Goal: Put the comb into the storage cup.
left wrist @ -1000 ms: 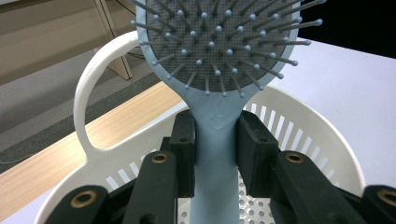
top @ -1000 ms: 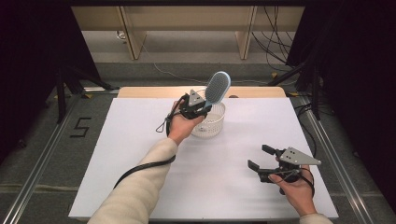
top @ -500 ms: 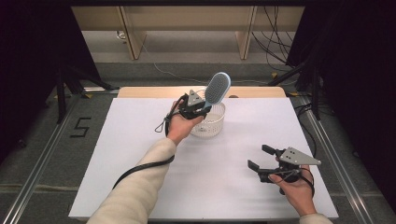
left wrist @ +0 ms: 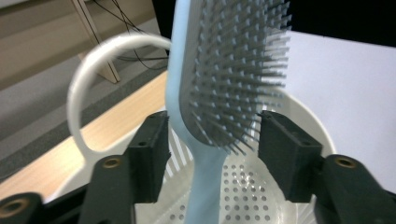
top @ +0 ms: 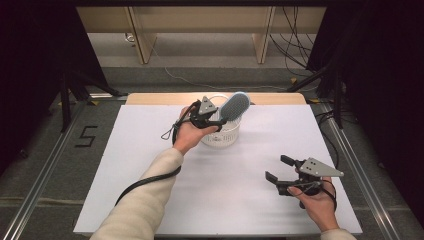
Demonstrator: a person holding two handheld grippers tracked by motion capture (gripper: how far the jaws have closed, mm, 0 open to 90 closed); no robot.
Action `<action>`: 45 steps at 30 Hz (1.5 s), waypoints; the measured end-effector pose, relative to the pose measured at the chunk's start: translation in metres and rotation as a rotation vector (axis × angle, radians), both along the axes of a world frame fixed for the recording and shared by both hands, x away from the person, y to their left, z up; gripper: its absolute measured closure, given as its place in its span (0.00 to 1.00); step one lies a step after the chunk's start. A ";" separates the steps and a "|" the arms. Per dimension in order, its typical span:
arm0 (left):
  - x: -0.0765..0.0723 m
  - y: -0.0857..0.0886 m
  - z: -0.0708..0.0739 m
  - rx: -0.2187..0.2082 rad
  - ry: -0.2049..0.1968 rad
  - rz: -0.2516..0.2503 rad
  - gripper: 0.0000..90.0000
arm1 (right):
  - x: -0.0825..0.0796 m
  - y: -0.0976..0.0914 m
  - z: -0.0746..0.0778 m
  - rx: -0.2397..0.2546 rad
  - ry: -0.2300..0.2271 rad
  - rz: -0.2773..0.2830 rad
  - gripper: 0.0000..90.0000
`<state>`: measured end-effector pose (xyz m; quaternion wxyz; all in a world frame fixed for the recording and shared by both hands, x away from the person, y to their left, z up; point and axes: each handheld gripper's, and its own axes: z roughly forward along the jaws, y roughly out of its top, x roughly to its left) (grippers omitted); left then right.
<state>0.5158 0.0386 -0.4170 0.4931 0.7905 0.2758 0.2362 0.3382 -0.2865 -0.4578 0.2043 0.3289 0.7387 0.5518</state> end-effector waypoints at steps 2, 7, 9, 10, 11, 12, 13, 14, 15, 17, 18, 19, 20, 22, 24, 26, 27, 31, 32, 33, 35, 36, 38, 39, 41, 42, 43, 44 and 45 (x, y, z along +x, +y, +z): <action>-0.001 0.003 0.005 -0.018 -0.006 0.016 0.42 | 0.000 0.000 0.000 0.000 -0.001 0.000 0.18; -0.004 0.010 0.010 -0.036 0.019 0.051 0.34 | 0.000 0.000 0.000 0.000 0.000 0.000 0.18; -0.005 0.013 0.010 -0.057 0.044 0.067 0.30 | 0.000 0.000 0.000 0.002 0.000 -0.001 0.18; -0.006 0.014 0.011 -0.061 0.058 0.076 0.29 | 0.000 0.000 0.000 0.001 0.000 -0.001 0.18; -0.007 0.015 0.011 -0.060 0.066 0.080 0.26 | 0.000 0.000 0.000 -0.002 0.002 -0.001 0.18; -0.009 0.016 0.012 -0.048 0.072 0.082 0.23 | 0.000 0.000 0.000 -0.002 0.003 -0.002 0.18; -0.010 0.017 0.012 -0.042 0.076 0.083 0.20 | 0.000 0.000 0.000 0.001 0.004 -0.002 0.18; -0.011 0.018 0.013 -0.035 0.079 0.084 0.17 | 0.000 0.000 0.000 0.001 0.004 -0.002 0.18; -0.013 0.019 0.014 -0.031 0.080 0.082 0.17 | 0.000 0.000 0.000 -0.001 0.003 -0.002 0.18; -0.015 0.022 0.015 -0.037 0.090 0.085 0.14 | 0.000 0.000 -0.001 0.002 0.004 -0.004 0.18; -0.016 0.023 0.016 -0.037 0.095 0.087 0.12 | 0.000 0.000 -0.001 0.002 0.003 -0.004 0.18; -0.017 0.024 0.016 -0.043 0.104 0.093 0.09 | 0.000 0.000 -0.001 0.003 0.004 -0.005 0.18; -0.017 0.025 0.017 -0.042 0.110 0.093 0.07 | 0.000 0.000 -0.001 -0.001 0.003 -0.004 0.18; -0.019 0.027 0.017 -0.033 0.114 0.096 0.04 | 0.000 0.000 -0.001 -0.003 0.003 -0.005 0.18; -0.021 0.028 0.017 -0.029 0.118 0.097 0.02 | 0.000 0.000 -0.001 -0.002 0.003 -0.006 0.18; -0.023 0.030 0.017 -0.018 0.122 0.097 0.01 | 0.000 0.000 -0.001 -0.002 0.002 -0.006 0.18; -0.023 0.030 0.016 -0.013 0.131 0.100 0.00 | 0.000 0.000 -0.001 -0.003 0.003 -0.006 0.18; -0.025 0.035 0.013 -0.008 0.143 0.121 0.00 | 0.001 0.000 -0.001 -0.003 0.004 -0.007 0.18; -0.026 0.036 0.013 -0.007 0.147 0.121 0.00 | 0.001 0.000 0.000 -0.003 0.003 -0.007 0.18; -0.027 0.037 0.012 -0.011 0.150 0.121 0.00 | 0.001 0.000 -0.001 -0.003 0.003 -0.008 0.18; -0.029 0.039 0.011 -0.006 0.155 0.122 0.00 | 0.001 0.000 -0.001 -0.003 0.004 -0.008 0.18; -0.029 0.040 0.011 0.000 0.153 0.122 0.00 | 0.001 0.000 -0.001 -0.003 0.003 -0.008 0.18; -0.031 0.041 0.011 0.003 0.153 0.123 0.00 | 0.001 0.000 -0.001 -0.003 0.002 -0.008 0.18; -0.032 0.042 0.010 0.002 0.153 0.123 0.00 | 0.000 0.000 0.000 -0.003 0.001 -0.008 0.18; -0.034 0.043 0.011 0.001 0.153 0.125 0.00 | 0.001 0.000 0.000 -0.002 0.001 -0.008 0.18; -0.035 0.044 0.011 0.002 0.152 0.126 0.00 | 0.001 0.000 0.000 -0.002 0.001 -0.009 0.18; -0.036 0.045 0.011 0.001 0.153 0.127 0.00 | 0.001 0.000 0.000 -0.002 0.001 -0.009 0.18; -0.037 0.046 0.011 0.001 0.155 0.127 0.00 | 0.000 0.000 0.000 -0.002 0.001 -0.009 0.18; -0.037 0.047 0.010 0.004 0.153 0.127 0.00 | 0.000 0.000 0.000 -0.002 0.001 -0.009 0.18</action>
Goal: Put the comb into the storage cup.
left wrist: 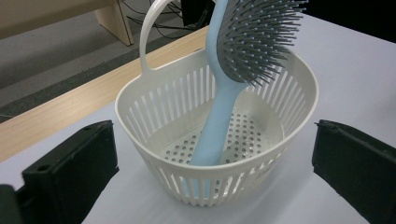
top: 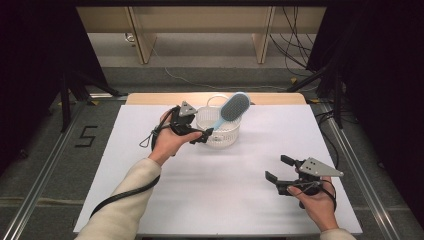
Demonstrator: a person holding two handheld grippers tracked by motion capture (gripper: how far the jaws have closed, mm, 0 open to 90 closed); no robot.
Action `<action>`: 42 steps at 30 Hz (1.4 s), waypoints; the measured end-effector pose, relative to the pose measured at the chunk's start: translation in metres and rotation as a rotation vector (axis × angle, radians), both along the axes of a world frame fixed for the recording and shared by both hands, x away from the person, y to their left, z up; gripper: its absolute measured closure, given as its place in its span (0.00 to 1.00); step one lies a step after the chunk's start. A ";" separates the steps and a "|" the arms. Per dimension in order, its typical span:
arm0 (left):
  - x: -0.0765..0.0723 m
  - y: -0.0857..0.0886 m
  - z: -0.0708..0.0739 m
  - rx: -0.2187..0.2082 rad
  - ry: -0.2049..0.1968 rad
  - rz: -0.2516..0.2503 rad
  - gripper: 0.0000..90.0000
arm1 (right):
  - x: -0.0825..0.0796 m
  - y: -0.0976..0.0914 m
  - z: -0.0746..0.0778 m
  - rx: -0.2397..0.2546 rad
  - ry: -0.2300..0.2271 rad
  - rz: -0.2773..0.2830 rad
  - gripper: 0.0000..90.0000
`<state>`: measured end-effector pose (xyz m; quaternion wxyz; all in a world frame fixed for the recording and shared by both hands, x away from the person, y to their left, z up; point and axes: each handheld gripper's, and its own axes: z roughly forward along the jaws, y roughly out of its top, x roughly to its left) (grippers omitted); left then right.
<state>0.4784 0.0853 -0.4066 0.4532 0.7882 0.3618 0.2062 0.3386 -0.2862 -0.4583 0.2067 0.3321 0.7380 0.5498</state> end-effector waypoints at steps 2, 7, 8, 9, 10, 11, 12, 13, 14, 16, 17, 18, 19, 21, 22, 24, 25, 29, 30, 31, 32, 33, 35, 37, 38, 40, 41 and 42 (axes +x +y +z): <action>-0.002 0.002 -0.001 0.003 -0.002 0.001 0.00 | 0.000 0.000 0.000 0.000 0.000 0.000 0.18; -0.006 0.005 -0.002 -0.001 0.001 0.000 0.00 | 0.000 0.000 0.000 -0.001 0.001 -0.001 0.18; -0.007 0.006 -0.002 -0.006 0.004 0.001 0.00 | 0.000 0.000 0.000 -0.001 0.001 -0.001 0.18; -0.008 0.007 -0.003 -0.009 0.007 0.000 0.00 | 0.000 0.000 0.000 -0.003 0.002 -0.001 0.18; -0.009 0.008 -0.003 -0.012 0.008 0.001 0.00 | 0.000 0.001 0.000 0.000 0.001 -0.001 0.18; -0.010 0.009 -0.003 -0.011 0.009 0.001 0.00 | 0.000 0.001 0.000 -0.002 0.003 -0.001 0.18; -0.011 0.010 -0.004 -0.016 0.010 0.000 0.00 | 0.000 0.001 0.000 -0.003 0.003 0.000 0.18; -0.012 0.011 -0.005 -0.018 0.014 0.000 0.00 | 0.000 0.001 0.000 -0.002 0.002 -0.002 0.18; -0.013 0.012 -0.006 -0.019 0.016 -0.001 0.00 | 0.000 0.000 0.000 -0.001 0.001 -0.002 0.18; -0.015 0.013 -0.007 -0.013 0.017 -0.003 0.00 | 0.000 0.000 0.000 -0.001 0.001 -0.002 0.18; -0.016 0.014 -0.008 -0.013 0.019 -0.002 0.00 | 0.000 0.001 0.000 -0.001 0.001 -0.003 0.18; -0.017 0.014 -0.009 -0.014 0.021 -0.002 0.00 | 0.000 0.001 0.000 -0.001 0.001 -0.003 0.18; -0.018 0.015 -0.010 -0.012 0.022 -0.002 0.00 | 0.000 0.001 0.000 -0.001 0.001 -0.003 0.18; -0.019 0.017 -0.011 -0.007 0.023 -0.002 0.00 | 0.000 0.001 0.000 -0.001 0.001 -0.003 0.18; -0.020 0.017 -0.011 -0.012 0.027 -0.003 0.00 | 0.000 0.001 0.000 -0.001 0.001 -0.003 0.18; -0.021 0.018 -0.012 -0.016 0.029 -0.002 0.00 | 0.000 0.001 0.000 -0.001 0.001 -0.004 0.18; -0.021 0.018 -0.012 -0.015 0.028 -0.003 0.00 | 0.000 0.001 0.000 -0.001 0.001 -0.004 0.18; -0.026 0.019 -0.012 -0.017 0.028 -0.009 0.00 | 0.000 0.001 0.000 -0.002 0.001 -0.003 0.18; -0.027 0.020 -0.013 -0.016 0.028 -0.012 0.00 | 0.000 0.001 0.000 -0.002 0.001 -0.003 0.18; -0.028 0.020 -0.013 -0.014 0.027 -0.012 0.00 | 0.000 0.001 0.000 -0.002 0.001 -0.003 0.18; -0.030 0.021 -0.012 -0.013 0.026 -0.013 0.00 | 0.000 0.000 0.000 -0.002 0.001 -0.004 0.18; -0.031 0.022 -0.013 -0.015 0.027 -0.012 0.00 | 0.000 0.000 0.000 -0.004 0.001 -0.004 0.18; -0.034 0.024 -0.013 -0.013 0.018 -0.012 0.00 | 0.000 0.001 0.000 -0.003 0.000 -0.004 0.18; -0.036 0.025 -0.013 -0.012 0.016 -0.013 0.00 | 0.000 0.001 0.000 -0.004 0.000 -0.004 0.18; -0.038 0.027 -0.013 -0.014 0.016 -0.014 0.00 | 0.000 0.001 0.000 -0.005 0.001 -0.004 0.18; -0.041 0.029 -0.013 -0.021 0.018 -0.013 0.00 | 0.000 0.001 0.000 -0.006 0.000 -0.005 0.18; -0.042 0.031 -0.013 -0.029 0.018 -0.012 0.00 | 0.000 0.001 0.000 -0.005 0.000 -0.005 0.18; -0.043 0.032 -0.013 -0.032 0.020 -0.013 0.00 | 0.000 0.001 0.000 -0.005 -0.001 -0.006 0.18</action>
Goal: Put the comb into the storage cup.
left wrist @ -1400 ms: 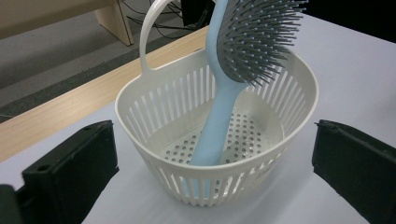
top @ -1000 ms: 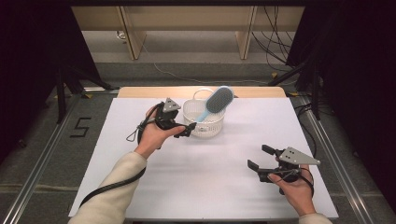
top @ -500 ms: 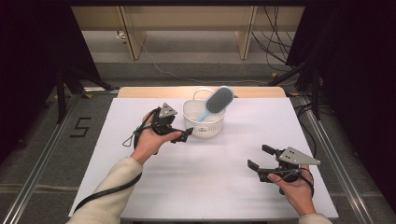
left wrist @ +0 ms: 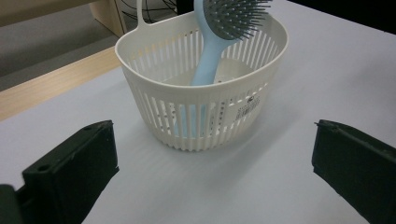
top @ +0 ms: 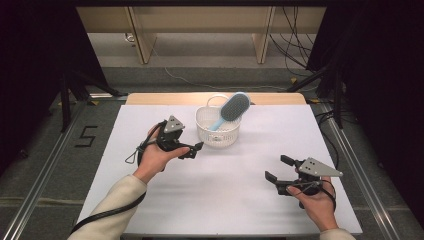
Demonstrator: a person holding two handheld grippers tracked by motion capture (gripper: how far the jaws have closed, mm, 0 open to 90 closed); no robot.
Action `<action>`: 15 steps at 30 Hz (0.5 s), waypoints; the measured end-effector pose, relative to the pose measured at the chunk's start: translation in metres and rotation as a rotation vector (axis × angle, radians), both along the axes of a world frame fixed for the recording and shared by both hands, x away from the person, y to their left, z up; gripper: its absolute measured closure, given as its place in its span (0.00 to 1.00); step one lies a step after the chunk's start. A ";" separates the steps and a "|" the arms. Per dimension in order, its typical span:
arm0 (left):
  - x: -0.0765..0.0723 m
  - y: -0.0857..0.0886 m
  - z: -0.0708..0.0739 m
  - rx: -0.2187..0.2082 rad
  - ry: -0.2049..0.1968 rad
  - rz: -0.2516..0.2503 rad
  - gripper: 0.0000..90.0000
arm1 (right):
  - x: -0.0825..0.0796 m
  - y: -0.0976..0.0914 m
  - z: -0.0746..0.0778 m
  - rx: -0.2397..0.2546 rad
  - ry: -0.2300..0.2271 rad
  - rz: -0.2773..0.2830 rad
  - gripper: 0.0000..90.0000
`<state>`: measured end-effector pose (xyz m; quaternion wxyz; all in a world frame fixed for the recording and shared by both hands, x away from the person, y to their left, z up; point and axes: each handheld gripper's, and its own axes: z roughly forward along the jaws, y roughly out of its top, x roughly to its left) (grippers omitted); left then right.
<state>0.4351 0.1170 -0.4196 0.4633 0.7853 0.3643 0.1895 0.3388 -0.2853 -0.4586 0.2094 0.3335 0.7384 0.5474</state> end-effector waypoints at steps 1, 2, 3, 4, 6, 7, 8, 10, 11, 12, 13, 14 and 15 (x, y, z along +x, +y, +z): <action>-0.001 0.001 0.000 0.000 0.000 -0.002 0.00 | 0.000 0.000 0.000 0.000 0.000 -0.001 0.18; -0.003 0.002 -0.001 0.001 -0.001 -0.002 0.00 | 0.000 0.000 0.000 -0.002 0.001 -0.001 0.18; -0.004 0.002 -0.001 0.003 0.000 -0.003 0.00 | 0.000 0.000 0.000 -0.002 0.001 -0.001 0.18; -0.006 0.003 -0.001 0.003 0.000 -0.005 0.00 | 0.000 0.000 0.000 -0.002 0.000 -0.001 0.18; -0.008 0.004 -0.002 0.000 -0.001 -0.006 0.00 | 0.000 0.000 0.000 -0.001 -0.001 -0.003 0.18; -0.009 0.005 -0.002 -0.002 -0.004 -0.007 0.00 | 0.000 0.000 0.000 0.000 -0.003 -0.003 0.18; -0.010 0.006 -0.002 0.000 -0.007 -0.010 0.00 | 0.000 0.000 0.000 -0.001 -0.002 -0.002 0.18; -0.013 0.007 -0.002 -0.002 -0.005 -0.012 0.00 | 0.000 0.000 0.000 -0.001 -0.001 -0.003 0.18; -0.013 0.007 -0.002 -0.004 -0.007 -0.013 0.00 | 0.000 0.000 0.000 -0.002 -0.002 -0.003 0.18; -0.015 0.008 -0.002 -0.004 -0.008 -0.011 0.00 | 0.000 0.000 0.000 -0.001 -0.002 -0.003 0.18; -0.016 0.009 -0.002 -0.006 -0.009 -0.009 0.00 | 0.000 0.000 0.000 0.001 -0.004 -0.002 0.18; -0.016 0.010 -0.002 -0.008 -0.012 -0.008 0.00 | 0.000 0.000 0.000 -0.001 -0.003 -0.002 0.18; -0.017 0.010 -0.002 -0.009 -0.013 -0.009 0.00 | 0.000 0.000 0.000 -0.001 -0.003 -0.003 0.18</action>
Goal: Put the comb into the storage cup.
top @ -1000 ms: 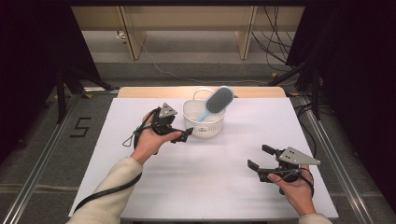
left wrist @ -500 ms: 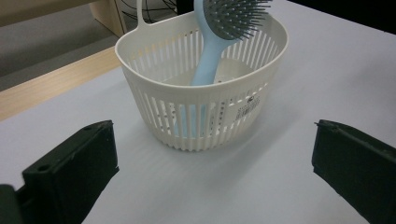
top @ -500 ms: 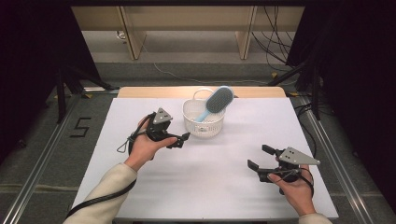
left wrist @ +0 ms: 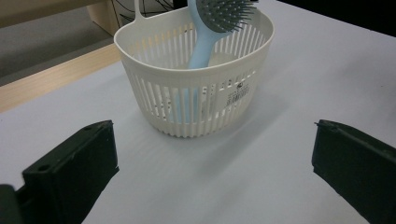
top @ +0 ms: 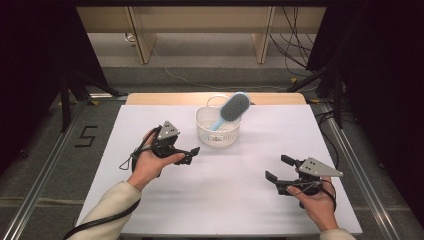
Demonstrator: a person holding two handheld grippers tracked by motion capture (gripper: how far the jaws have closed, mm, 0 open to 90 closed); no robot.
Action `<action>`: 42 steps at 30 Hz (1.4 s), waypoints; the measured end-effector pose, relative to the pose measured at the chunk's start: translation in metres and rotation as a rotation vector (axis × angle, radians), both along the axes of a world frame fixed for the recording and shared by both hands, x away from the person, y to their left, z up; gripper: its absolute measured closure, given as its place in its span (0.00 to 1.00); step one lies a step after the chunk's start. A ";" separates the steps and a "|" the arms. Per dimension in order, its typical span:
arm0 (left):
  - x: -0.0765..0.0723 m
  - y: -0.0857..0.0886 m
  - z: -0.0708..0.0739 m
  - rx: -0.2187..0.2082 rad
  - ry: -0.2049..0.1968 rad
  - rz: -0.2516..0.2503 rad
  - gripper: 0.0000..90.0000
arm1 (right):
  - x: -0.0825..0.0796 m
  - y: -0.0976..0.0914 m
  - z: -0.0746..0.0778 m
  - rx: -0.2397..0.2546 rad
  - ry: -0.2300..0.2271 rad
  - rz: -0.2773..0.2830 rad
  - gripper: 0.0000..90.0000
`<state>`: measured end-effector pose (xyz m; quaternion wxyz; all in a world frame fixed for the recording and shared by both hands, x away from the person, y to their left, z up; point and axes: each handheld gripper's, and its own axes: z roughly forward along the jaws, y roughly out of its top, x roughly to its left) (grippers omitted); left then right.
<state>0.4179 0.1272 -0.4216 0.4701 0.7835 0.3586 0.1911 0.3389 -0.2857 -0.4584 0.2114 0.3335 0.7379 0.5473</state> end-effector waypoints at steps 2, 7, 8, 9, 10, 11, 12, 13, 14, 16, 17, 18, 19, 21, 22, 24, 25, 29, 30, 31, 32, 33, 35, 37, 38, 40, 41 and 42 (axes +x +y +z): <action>-0.002 0.001 0.000 -0.002 -0.005 -0.001 0.00 | 0.000 0.000 0.000 0.001 -0.001 -0.001 0.18; -0.007 0.003 0.000 -0.003 -0.017 -0.007 0.00 | 0.000 0.000 0.000 0.000 -0.002 -0.001 0.18; -0.008 0.004 -0.001 -0.004 -0.018 -0.009 0.00 | 0.000 0.000 0.000 -0.002 -0.002 0.000 0.18; -0.009 0.005 -0.001 -0.004 -0.021 -0.008 0.00 | 0.000 0.000 0.000 0.000 -0.003 -0.001 0.18; -0.010 0.006 -0.001 -0.004 -0.024 -0.011 0.00 | 0.000 0.000 0.000 -0.002 -0.002 -0.001 0.18; -0.011 0.006 -0.001 -0.007 -0.024 -0.010 0.00 | 0.000 0.000 0.000 -0.002 -0.001 -0.001 0.18; -0.012 0.008 -0.002 -0.007 -0.026 -0.010 0.00 | 0.000 0.000 0.000 -0.002 -0.001 -0.001 0.18; -0.012 0.008 -0.002 -0.007 -0.027 -0.009 0.00 | 0.000 0.000 0.000 -0.001 -0.002 -0.001 0.18; -0.013 0.009 -0.003 -0.008 -0.028 -0.010 0.00 | 0.000 0.000 0.000 -0.001 -0.002 -0.001 0.18; -0.015 0.011 -0.003 -0.005 -0.029 -0.008 0.00 | 0.000 0.000 0.000 -0.001 -0.002 -0.002 0.18; -0.016 0.011 -0.004 -0.008 -0.029 -0.006 0.00 | 0.000 0.000 0.000 -0.002 -0.003 -0.002 0.18; -0.017 0.012 -0.004 -0.007 -0.030 -0.007 0.00 | 0.000 0.000 0.000 -0.002 -0.003 -0.002 0.18; -0.017 0.013 -0.004 -0.006 -0.031 -0.006 0.00 | 0.000 0.000 0.000 -0.004 -0.001 -0.002 0.18; -0.020 0.015 -0.004 -0.007 -0.034 -0.006 0.00 | 0.000 0.000 0.000 -0.001 -0.003 -0.002 0.18; -0.021 0.016 -0.004 -0.005 -0.035 -0.007 0.00 | 0.000 0.000 0.000 -0.002 -0.003 -0.001 0.18; -0.023 0.018 -0.004 -0.001 -0.039 -0.008 0.00 | 0.000 0.000 0.000 -0.001 -0.003 -0.002 0.18; -0.024 0.019 -0.005 -0.002 -0.041 -0.007 0.00 | 0.000 0.000 0.000 -0.002 -0.002 -0.003 0.18; -0.028 0.024 -0.006 0.005 -0.049 -0.009 0.00 | 0.000 0.000 0.000 -0.003 -0.003 -0.002 0.18; -0.029 0.025 -0.006 0.006 -0.050 -0.009 0.00 | 0.000 0.000 0.000 -0.002 -0.002 -0.002 0.18; -0.030 0.027 -0.006 0.008 -0.051 -0.012 0.00 | 0.000 0.000 0.000 -0.003 -0.002 -0.002 0.18; -0.031 0.028 -0.007 0.008 -0.050 -0.012 0.00 | 0.000 0.000 0.000 -0.003 -0.002 -0.002 0.18; -0.032 0.029 -0.007 0.012 -0.051 -0.014 0.00 | 0.000 0.000 0.000 -0.004 -0.002 -0.003 0.18; -0.034 0.031 -0.008 0.010 -0.051 -0.015 0.00 | 0.000 0.000 0.000 -0.003 -0.003 -0.002 0.18; -0.036 0.034 -0.008 0.013 -0.052 -0.015 0.00 | 0.000 0.000 0.001 -0.003 -0.003 -0.003 0.18; -0.037 0.035 -0.009 0.013 -0.051 -0.015 0.00 | 0.000 0.000 0.001 -0.004 -0.003 -0.004 0.18; -0.040 0.037 -0.010 0.019 -0.055 -0.015 0.00 | 0.000 -0.001 0.001 -0.004 -0.002 -0.004 0.18; -0.041 0.039 -0.011 0.023 -0.056 -0.016 0.00 | 0.000 -0.001 0.001 -0.004 -0.002 -0.004 0.18; -0.042 0.040 -0.011 0.026 -0.056 -0.017 0.00 | 0.000 -0.001 0.001 -0.003 -0.002 -0.005 0.18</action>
